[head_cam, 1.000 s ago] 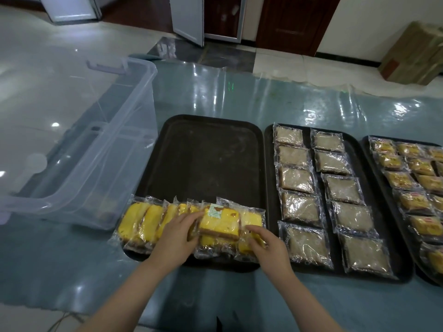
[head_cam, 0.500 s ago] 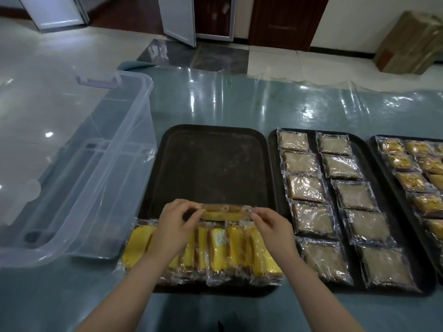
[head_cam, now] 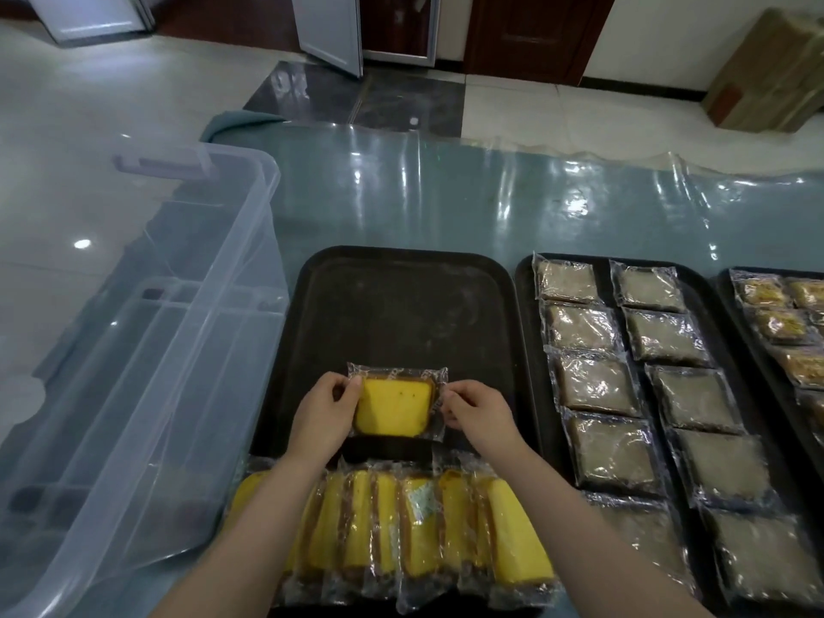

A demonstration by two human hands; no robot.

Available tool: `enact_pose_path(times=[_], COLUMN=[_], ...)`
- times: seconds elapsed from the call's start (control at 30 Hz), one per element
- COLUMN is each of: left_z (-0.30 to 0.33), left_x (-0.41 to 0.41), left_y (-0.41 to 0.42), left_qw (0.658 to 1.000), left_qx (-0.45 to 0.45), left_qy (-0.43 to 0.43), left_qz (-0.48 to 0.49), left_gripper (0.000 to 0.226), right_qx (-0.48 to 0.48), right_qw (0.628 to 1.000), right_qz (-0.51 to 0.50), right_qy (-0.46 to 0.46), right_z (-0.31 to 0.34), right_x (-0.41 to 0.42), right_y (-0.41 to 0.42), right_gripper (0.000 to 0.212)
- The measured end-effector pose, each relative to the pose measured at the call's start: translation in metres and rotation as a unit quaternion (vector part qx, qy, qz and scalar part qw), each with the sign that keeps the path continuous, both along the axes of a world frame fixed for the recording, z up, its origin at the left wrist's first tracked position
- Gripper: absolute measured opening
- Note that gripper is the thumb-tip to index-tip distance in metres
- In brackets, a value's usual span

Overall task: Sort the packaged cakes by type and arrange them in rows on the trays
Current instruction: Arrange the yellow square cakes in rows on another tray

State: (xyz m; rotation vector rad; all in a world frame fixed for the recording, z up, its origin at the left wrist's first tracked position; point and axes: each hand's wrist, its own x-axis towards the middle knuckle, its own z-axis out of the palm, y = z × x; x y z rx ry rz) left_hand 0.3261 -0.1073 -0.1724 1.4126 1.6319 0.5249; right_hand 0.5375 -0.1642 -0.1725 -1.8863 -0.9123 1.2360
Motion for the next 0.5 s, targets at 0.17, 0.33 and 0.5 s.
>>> enact_pose_path(times=[0.17,0.33,0.5], left_z=[-0.017,-0.034,-0.042], left_x=[0.005,0.0,-0.007], left_y=[0.021,0.037,0.048], left_qw=[0.998,0.996,0.998], left_qx=[-0.058,-0.073,0.014], left_qy=[-0.006,-0.047,0.068], left_qz=[0.028,0.019,-0.008], left_gripper=[0.017,0.028,0.05], right_qx=[-0.036,-0.034,0.113], right_qw=[0.999,0.999,0.941], right_qz=[-0.012,0.029,0.153], right_qy=[0.028,-0.016,-0.28], right_z=[-0.01,-0.017,-0.021], right_x=[-0.002,-0.002,-0.017], right_y=[0.019,0.027,0.02], right_gripper=[0.018,0.037,0.042])
